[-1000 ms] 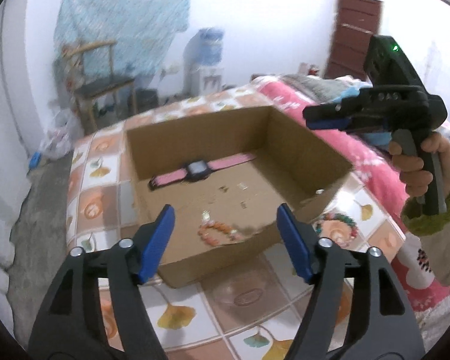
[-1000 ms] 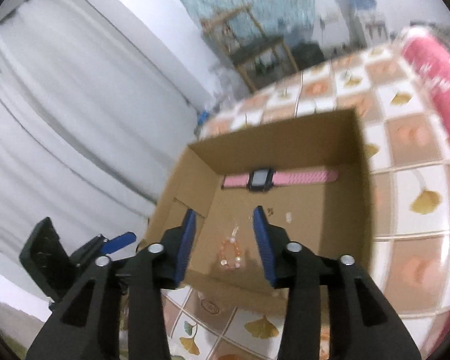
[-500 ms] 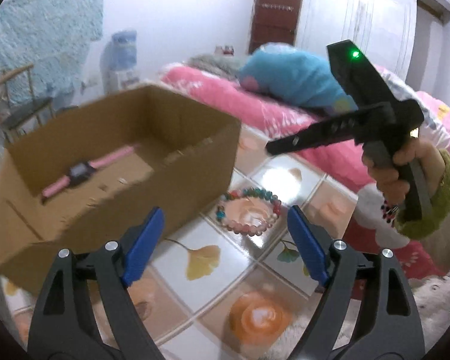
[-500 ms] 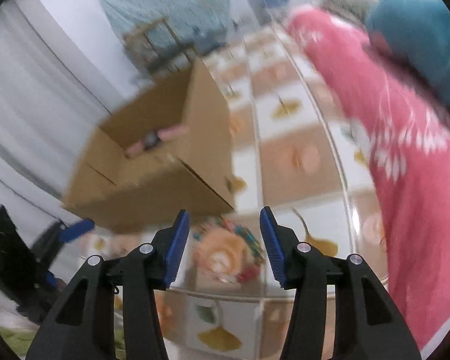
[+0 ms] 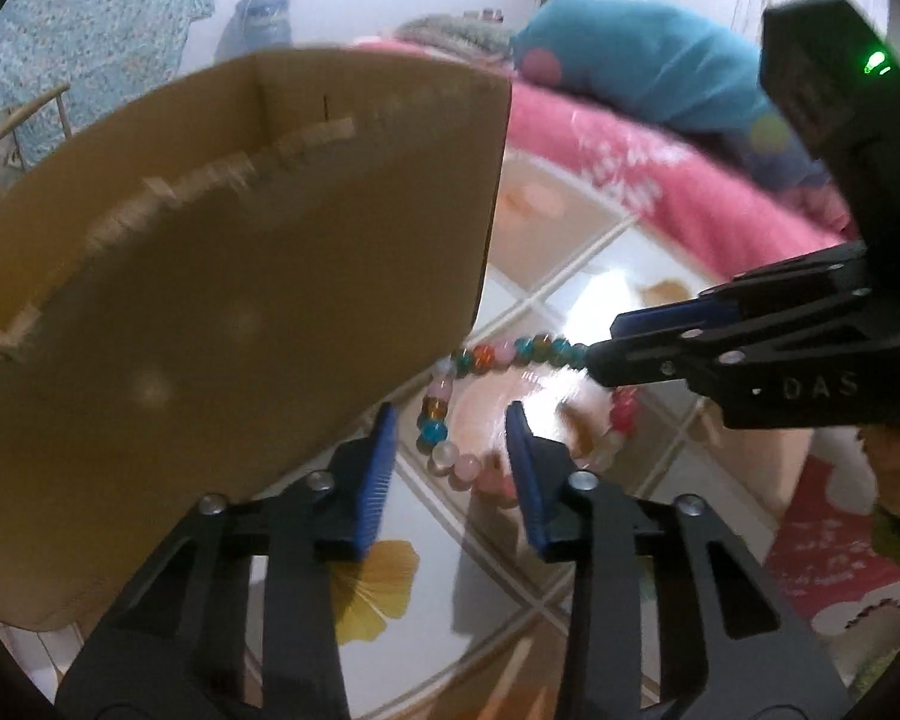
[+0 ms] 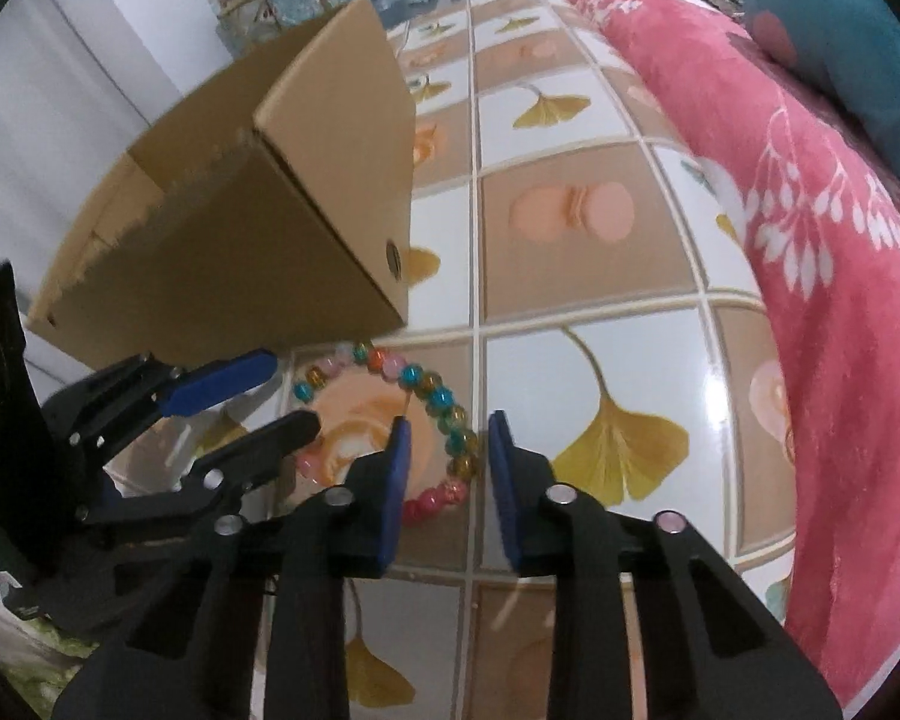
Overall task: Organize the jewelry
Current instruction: 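Close both tools on the multicolour bead bracelet, then lift and carry the multicolour bracelet over the box with both tools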
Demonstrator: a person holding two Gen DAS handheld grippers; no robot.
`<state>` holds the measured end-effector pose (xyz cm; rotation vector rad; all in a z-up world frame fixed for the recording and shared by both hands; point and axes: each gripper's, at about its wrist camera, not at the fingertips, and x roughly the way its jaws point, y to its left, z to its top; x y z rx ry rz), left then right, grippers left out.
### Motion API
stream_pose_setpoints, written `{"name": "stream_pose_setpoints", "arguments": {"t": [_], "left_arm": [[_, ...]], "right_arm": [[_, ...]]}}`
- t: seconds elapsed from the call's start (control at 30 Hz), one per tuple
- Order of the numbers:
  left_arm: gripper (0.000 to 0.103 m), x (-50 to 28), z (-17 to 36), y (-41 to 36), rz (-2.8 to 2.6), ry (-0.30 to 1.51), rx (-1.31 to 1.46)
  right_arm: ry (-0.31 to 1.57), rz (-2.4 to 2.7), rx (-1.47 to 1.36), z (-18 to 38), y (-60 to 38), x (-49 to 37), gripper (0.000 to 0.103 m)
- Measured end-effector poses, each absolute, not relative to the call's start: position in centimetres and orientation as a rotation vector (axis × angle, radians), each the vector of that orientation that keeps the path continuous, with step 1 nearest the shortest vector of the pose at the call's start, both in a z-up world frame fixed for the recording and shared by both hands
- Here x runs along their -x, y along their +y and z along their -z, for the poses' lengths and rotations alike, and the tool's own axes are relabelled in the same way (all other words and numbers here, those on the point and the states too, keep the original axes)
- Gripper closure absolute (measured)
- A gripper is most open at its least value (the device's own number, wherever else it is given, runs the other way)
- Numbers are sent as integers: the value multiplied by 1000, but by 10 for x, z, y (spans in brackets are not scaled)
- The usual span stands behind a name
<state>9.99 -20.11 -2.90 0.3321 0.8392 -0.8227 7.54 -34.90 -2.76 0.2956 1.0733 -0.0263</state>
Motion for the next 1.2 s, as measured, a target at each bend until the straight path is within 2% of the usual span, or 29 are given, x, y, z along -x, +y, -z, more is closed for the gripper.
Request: {"name": "stream_pose_setpoints", "arguments": {"t": [0.13,0.57,0.63,0.7,0.77,1.0,1.2], "left_arm": [[78,-103,35,-203,784,839,-351],[80,-105,33,-208,774,843,-359],[83,-106,34,-207,765,834,-359],[91,-106,34,-204,749,824,-354],[94,-109,34,-201,745,830,-334],[95,-108,34,-194,762,831,-293],[95,-92,12,-176,790,793,-247]], "right_arm": [[1076,30,-265,29,-344,-76,93],[1066,67,-277,28,-341,-74,93],[1067,68,-284,30,-341,-74,92],[1060,60,-288,31,-342,-74,92],[1053,58,-286,31,-342,-75,92],[1024,74,-263,27,-338,-69,93],[958,72,-251,-2,-332,-48,93]]}}
